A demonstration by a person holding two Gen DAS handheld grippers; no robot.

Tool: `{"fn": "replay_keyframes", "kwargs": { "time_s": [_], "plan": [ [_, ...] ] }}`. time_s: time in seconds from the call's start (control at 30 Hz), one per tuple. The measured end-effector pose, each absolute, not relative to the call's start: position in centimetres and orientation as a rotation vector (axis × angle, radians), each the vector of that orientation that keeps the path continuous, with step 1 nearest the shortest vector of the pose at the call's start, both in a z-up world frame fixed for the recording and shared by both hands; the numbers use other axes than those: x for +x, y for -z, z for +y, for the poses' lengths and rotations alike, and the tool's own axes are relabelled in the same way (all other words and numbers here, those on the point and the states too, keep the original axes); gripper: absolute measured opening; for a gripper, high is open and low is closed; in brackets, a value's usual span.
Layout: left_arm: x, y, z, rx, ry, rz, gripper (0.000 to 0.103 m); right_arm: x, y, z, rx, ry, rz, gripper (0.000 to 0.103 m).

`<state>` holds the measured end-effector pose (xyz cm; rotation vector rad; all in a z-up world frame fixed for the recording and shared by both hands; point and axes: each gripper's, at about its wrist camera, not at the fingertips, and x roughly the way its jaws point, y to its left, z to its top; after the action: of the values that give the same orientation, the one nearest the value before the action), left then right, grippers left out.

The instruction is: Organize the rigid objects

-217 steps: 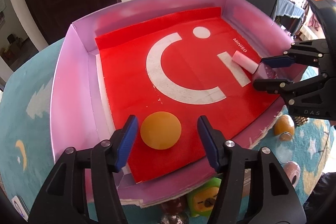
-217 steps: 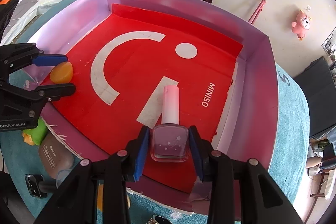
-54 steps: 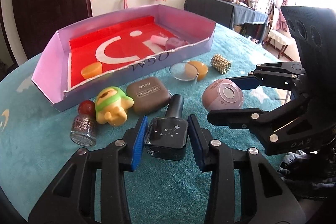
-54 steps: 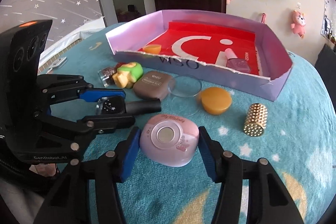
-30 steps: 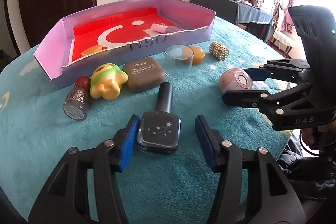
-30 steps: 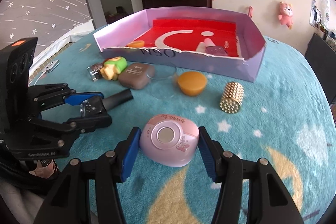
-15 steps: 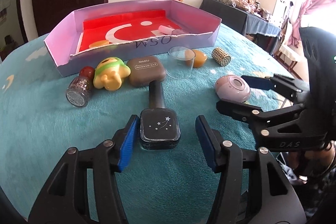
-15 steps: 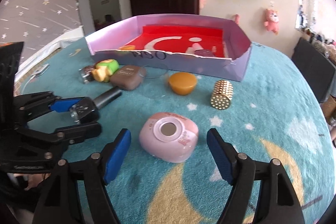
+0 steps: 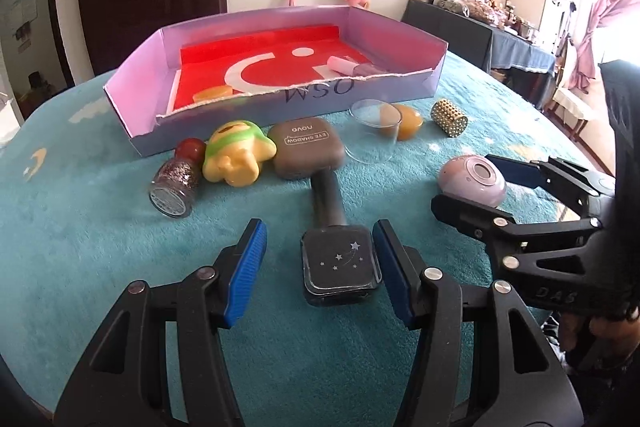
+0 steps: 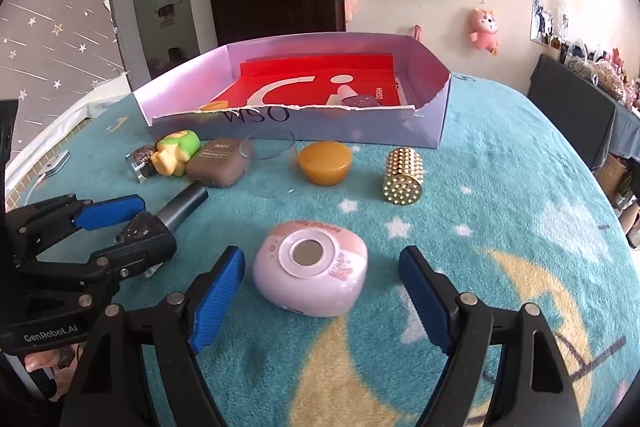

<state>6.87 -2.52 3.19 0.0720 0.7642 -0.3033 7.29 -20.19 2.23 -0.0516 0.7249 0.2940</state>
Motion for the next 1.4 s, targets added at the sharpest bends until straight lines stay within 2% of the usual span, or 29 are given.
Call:
{"fn": "replay_keyframes", "kwargs": {
  "time_s": [0.07,0.13,0.23,0.63,0.8,1.03,1.23,1.4],
  "plan": [
    [6.9,-3.0,-2.7,0.077,0.301,0.761,0.052,7.2,-2.1,-19.9,-0.053,-0.286,0.722,0.072],
    [6.7,-2.7,-3.0,0.094,0.292,0.756,0.045,7.0,-2.0,-19.6,-0.072,-0.261,0.706,0.064],
    [6.4,-2.7,-3.3,0.092,0.291,0.734,0.035,6.8,-1.9,-19.7,-0.066,-0.259,0.695,0.058],
    [5.6,-3.9,-3.2,0.074,0.269,0.665,0.035,6.1,-2.5,-20.4,-0.033,-0.304,0.662,0.057],
    [6.1,-6.0,-3.0,0.072,0.284,0.625,0.035,6.5,-3.0,-20.4,-0.016,-0.341,0.664,0.057],
    [11.2,-8.9,-2.4,0.052,0.326,0.635,0.035,10.8,-7.4,-21.1,0.0,-0.478,0.642,0.057],
    [16.7,-9.2,-2.5,0.091,0.34,0.705,0.035,17.0,-10.0,-20.0,-0.127,-0.622,0.68,0.057],
    [20.3,-8.4,-2.9,0.134,0.374,0.775,0.035,21.3,-9.7,-18.1,-0.266,-0.743,0.748,0.057]
  ]
}}
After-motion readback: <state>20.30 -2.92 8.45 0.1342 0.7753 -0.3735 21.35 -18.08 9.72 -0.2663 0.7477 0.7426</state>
